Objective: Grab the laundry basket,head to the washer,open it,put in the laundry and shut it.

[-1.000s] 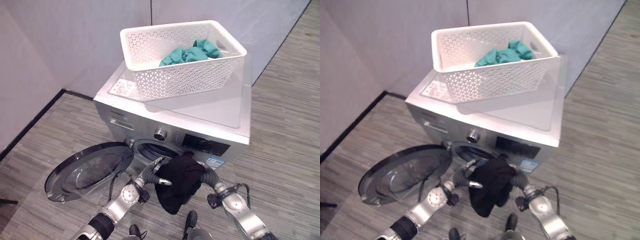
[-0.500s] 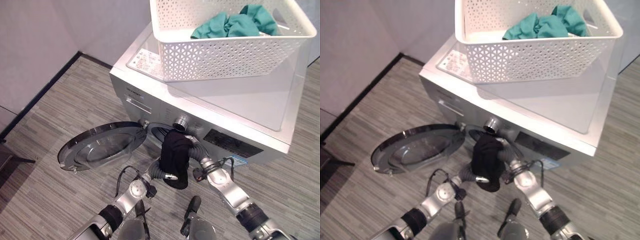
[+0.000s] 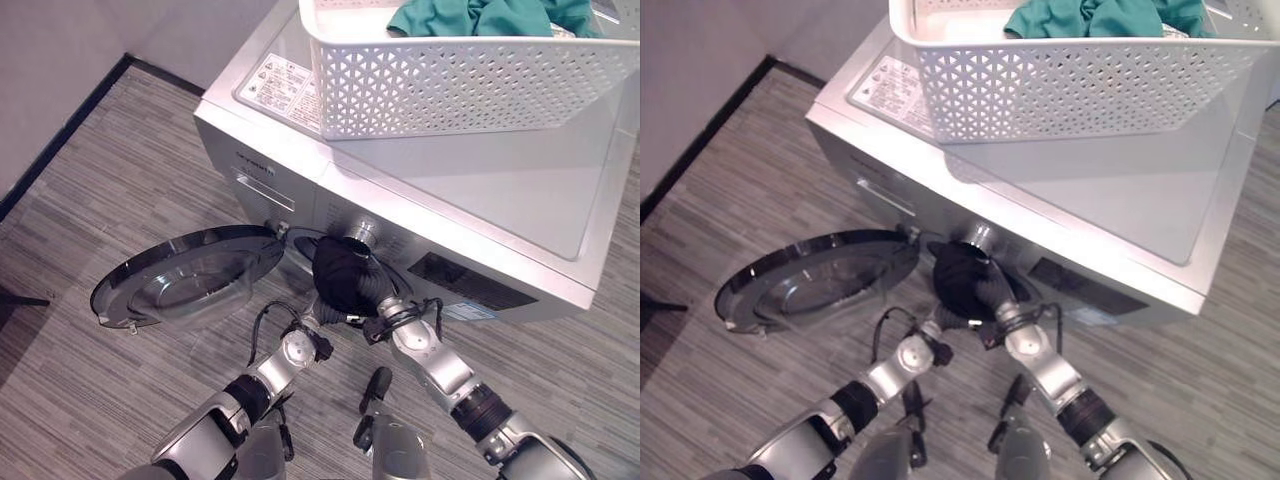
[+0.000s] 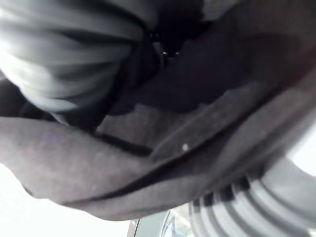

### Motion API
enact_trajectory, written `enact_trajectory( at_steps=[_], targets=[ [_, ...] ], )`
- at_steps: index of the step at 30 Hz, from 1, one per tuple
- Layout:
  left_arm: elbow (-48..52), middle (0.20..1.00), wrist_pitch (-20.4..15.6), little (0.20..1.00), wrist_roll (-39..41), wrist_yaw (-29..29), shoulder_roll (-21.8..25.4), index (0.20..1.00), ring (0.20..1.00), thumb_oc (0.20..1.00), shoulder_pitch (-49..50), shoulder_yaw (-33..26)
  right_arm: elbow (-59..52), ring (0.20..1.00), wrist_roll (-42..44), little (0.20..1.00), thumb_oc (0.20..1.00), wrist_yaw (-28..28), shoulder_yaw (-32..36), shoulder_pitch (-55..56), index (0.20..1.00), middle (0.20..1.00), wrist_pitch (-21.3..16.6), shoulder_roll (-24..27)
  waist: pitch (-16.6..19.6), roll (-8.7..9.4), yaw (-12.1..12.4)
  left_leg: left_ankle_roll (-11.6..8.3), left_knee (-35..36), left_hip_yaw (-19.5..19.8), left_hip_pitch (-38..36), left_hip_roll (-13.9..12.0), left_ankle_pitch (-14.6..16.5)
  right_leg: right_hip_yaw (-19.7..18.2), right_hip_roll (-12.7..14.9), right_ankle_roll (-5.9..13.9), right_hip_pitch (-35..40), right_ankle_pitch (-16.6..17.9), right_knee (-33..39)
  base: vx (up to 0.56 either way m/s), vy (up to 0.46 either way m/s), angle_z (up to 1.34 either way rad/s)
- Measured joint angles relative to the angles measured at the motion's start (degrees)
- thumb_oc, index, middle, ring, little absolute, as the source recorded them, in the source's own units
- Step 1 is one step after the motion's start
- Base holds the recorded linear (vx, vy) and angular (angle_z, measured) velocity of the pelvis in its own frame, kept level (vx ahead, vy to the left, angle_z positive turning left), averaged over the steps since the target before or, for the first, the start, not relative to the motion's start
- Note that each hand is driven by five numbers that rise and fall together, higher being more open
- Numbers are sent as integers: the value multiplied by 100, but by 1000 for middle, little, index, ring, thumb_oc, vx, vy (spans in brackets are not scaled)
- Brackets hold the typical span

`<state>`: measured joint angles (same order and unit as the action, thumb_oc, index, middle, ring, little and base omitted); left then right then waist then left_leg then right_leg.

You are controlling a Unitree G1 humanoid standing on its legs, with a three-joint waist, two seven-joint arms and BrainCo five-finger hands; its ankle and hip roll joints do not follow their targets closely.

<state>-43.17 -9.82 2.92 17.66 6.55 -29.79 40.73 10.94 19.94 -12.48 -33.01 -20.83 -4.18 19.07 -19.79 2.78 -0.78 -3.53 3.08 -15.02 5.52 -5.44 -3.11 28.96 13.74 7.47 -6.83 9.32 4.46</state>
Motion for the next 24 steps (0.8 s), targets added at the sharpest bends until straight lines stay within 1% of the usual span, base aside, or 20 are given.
enact_trajectory(
  at_steps=[3, 9, 10, 13, 15, 19, 21, 22, 23, 24],
  targets=[
    [-96, 200, 0, 200, 325, 14, -10, 200, 200, 200, 2, -18, 108, 200, 2, 200, 200, 3, -4, 11, 200, 200, -37, 36, -24, 44, -12, -1, 0, -38, 68, -6, -1, -35, -4, -6, -104, 5, -12, -3, -24, -6],
    [-258, 200, -1, 200, 381, 14, -7, 200, 200, 200, 80, -146, 178, 200, 0, 200, 200, 17, -69, 161, 200, 200, -82, 84, -58, 77, -21, -1, 4, -97, 78, -7, -1, -49, -3, -7, -134, 5, -12, 1, -8, -2],
    [-309, 200, 2, 200, 384, 13, -6, 200, 200, 200, 98, -153, 251, 1000, 1, 1000, 1000, 27, -104, 166, 1000, 1000, -85, 76, -64, 76, -21, -1, 6, -99, 100, -7, -1, -44, -2, -7, -148, 5, -12, -1, -32, 1],
    [-306, 200, -26, 200, 388, 23, -6, 200, 200, 200, 185, -234, 432, 1000, -16, 1000, 1000, 98, -101, 295, 1000, 1000, -227, 52, -79, 89, -25, -1, 5, -107, 169, -8, 0, -59, -2, -3, -235, 1, -23, -3, -17, -1],
    [-483, 200, -12, 200, 393, 106, -3, 200, 200, 200, 274, -358, 669, 1000, -57, 1000, 1000, 168, -122, 460, 1000, 1000, -222, 87, -224, 130, -31, -4, 4, -132, 183, -9, -2, -87, -4, -9, -269, 6, -24, -10, -15, -5],
    [-626, 200, -2, 200, 409, 140, 4, 200, 200, 200, 420, -436, 867, 1000, -173, 1000, 1000, 188, -131, 840, 1000, 1000, -210, 123, -308, 158, -69, -11, -1, -137, 259, -11, -7, -91, -3, -18, -348, 14, -28, 0, 0, 0],
    [-763, 200, -3, 200, 575, 175, 12, 200, 200, 200, 460, -476, 930, 1000, -283, 1000, 1000, 245, -116, 1012, 1000, 1000, -201, 132, -351, 190, -148, -10, 3, -140, 260, -13, -6, -91, -4, -19, -349, 14, -27, 0, 0, 0],
    [-802, 200, -3, 200, 594, 189, 7, 200, 200, 200, 464, -586, 1010, 1000, -401, 1000, 1000, 241, -105, 1042, 1000, 1000, -215, 139, -364, 204, -182, -11, 9, -144, 261, -13, -6, -94, -5, -18, -359, 14, -27, -11, 24, -8],
    [-862, 200, -16, 200, 612, 225, -8, 200, 200, 200, 459, -779, 1175, 1000, -890, 1000, 1000, 180, -102, 1117, 1000, 1000, -218, 203, -384, 243, -189, -11, 17, -193, 270, -12, -6, -149, -6, -20, -409, 16, -31, -6, 20, -13],
    [-899, 200, -17, 200, 623, 249, 6, 200, 200, 200, 446, -878, 1253, 1000, -1120, 1000, 1000, 119, -90, 1167, 1000, 1000, -188, 250, -405, 265, -194, -11, 18, -225, 272, -13, -6, -172, -6, -27, -427, 23, -30, -15, 20, -15]
  ],
)
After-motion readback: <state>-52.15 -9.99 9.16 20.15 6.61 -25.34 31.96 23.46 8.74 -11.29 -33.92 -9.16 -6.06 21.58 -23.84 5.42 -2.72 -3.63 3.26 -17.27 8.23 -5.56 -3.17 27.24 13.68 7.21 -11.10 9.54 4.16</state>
